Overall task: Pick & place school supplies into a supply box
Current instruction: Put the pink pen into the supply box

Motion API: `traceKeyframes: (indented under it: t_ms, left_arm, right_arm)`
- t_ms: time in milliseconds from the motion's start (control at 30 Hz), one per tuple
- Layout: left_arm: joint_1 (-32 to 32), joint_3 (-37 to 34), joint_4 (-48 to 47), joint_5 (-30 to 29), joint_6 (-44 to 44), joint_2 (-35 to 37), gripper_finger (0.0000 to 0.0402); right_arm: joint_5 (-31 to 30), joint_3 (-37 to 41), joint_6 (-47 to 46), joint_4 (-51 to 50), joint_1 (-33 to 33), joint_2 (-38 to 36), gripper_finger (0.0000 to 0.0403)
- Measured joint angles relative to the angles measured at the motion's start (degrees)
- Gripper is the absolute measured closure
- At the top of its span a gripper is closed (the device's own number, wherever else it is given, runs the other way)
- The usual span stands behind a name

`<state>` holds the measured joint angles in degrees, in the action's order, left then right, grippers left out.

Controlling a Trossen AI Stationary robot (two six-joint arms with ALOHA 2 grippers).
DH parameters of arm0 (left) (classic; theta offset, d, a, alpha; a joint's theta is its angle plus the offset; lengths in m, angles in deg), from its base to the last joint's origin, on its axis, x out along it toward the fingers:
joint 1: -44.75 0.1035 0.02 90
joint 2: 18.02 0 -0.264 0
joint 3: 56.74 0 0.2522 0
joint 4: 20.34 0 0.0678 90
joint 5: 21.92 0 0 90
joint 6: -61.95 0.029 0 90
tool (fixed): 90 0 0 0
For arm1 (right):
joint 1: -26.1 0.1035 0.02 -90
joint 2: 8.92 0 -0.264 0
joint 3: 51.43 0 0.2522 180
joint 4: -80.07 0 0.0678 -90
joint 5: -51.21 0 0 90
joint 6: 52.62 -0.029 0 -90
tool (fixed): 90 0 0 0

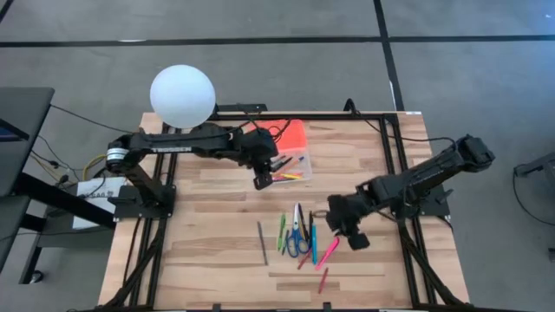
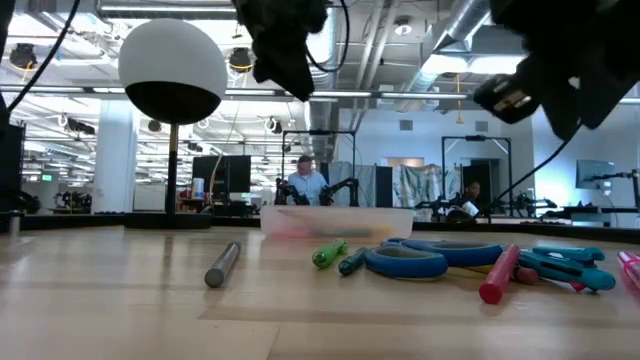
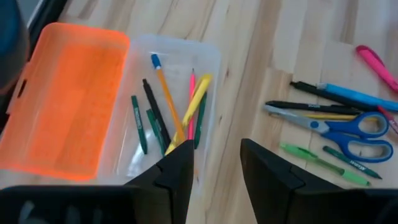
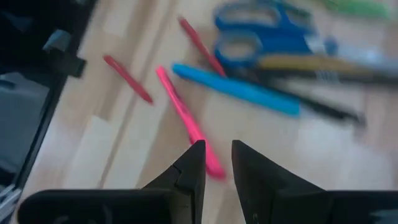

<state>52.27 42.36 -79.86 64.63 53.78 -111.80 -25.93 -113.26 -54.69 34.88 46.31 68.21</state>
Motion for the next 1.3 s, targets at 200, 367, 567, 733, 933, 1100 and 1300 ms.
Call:
traceKeyframes:
  t_ms: [200, 367, 567, 733, 933, 1100, 1300]
  left_arm:
    - [-3.72, -0.02, -2.46, -4.98, -4.56, 0.91, 0.0276]
    - [-6.04, -0.04, -2.88, -7.49, -7.25, 0.93, 0.0276]
    - [-7.82, -0.04, -2.91, -9.98, -8.98, 0.93, 0.0276]
    - [-8.69, -0.04, -2.97, -10.70, -9.75, 0.93, 0.0276]
    - [-9.63, -0.04, -4.08, -12.28, -11.39, 0.93, 0.0276]
    - [-10.58, -0.07, -5.98, -12.82, -12.05, 0.93, 0.0276]
    - [-10.79, -0.07, -6.25, -13.92, -12.05, 0.93, 0.0276]
  right_arm:
    - [-2.25, 2.72, 2.05, 7.17, 4.57, 0.00, 0.0331]
    - [-2.52, 5.77, 0.61, 13.43, 5.49, 0.02, 0.0331]
    - [-2.80, 9.18, 2.25, 18.04, 6.08, 0.22, 0.0331]
    - [-2.53, 9.49, 2.94, 20.12, 6.50, 4.19, 0.0331]
    - [-2.52, 9.46, 5.39, 26.68, 8.38, 11.83, 0.0331]
    - [-2.54, 9.46, 3.70, 27.92, 8.68, 14.13, 0.0331]
    - [-5.95, 9.46, 4.04, 25.53, 8.54, 14.15, 0.0331]
